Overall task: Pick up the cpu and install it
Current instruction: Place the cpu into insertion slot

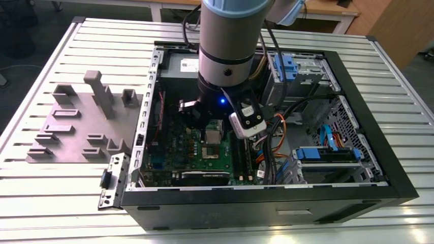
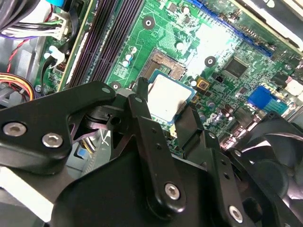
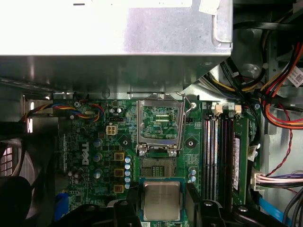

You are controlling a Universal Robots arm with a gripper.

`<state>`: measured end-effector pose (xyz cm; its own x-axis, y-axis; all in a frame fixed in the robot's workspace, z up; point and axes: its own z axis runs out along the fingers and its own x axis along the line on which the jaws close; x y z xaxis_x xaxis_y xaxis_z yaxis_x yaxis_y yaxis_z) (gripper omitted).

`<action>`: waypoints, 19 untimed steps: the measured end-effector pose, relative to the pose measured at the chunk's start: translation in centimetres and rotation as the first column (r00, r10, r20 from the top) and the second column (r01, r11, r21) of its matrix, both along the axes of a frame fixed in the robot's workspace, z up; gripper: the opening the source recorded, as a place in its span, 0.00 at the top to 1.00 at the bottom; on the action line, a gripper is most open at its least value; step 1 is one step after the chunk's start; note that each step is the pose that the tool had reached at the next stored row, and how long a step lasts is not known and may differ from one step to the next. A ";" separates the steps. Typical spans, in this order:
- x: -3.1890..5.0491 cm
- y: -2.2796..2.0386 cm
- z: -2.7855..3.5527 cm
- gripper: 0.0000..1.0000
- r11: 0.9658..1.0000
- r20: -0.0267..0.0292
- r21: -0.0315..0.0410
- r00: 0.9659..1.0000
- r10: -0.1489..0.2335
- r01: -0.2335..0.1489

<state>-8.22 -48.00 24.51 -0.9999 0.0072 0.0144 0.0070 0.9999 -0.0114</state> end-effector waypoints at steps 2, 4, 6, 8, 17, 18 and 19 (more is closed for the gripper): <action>0.00 0.00 0.00 0.53 1.000 0.000 0.000 1.000 0.000 0.000; 0.00 0.00 -0.07 0.53 1.000 0.000 0.000 1.000 0.000 0.000; 0.04 0.00 -0.26 0.53 1.000 0.000 0.000 1.000 0.000 0.000; 0.06 0.00 -0.48 0.53 1.000 0.000 0.000 1.000 0.000 0.000; 0.08 0.00 -0.57 0.53 1.000 0.000 0.000 1.000 0.000 0.000; 0.09 0.00 -0.57 0.53 1.000 0.000 0.000 1.000 0.000 0.000; 0.09 0.00 -0.58 0.53 1.000 0.000 0.000 1.000 0.000 0.000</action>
<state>-8.13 -48.00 23.93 -0.9999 0.0071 0.0144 0.0069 0.9999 -0.0114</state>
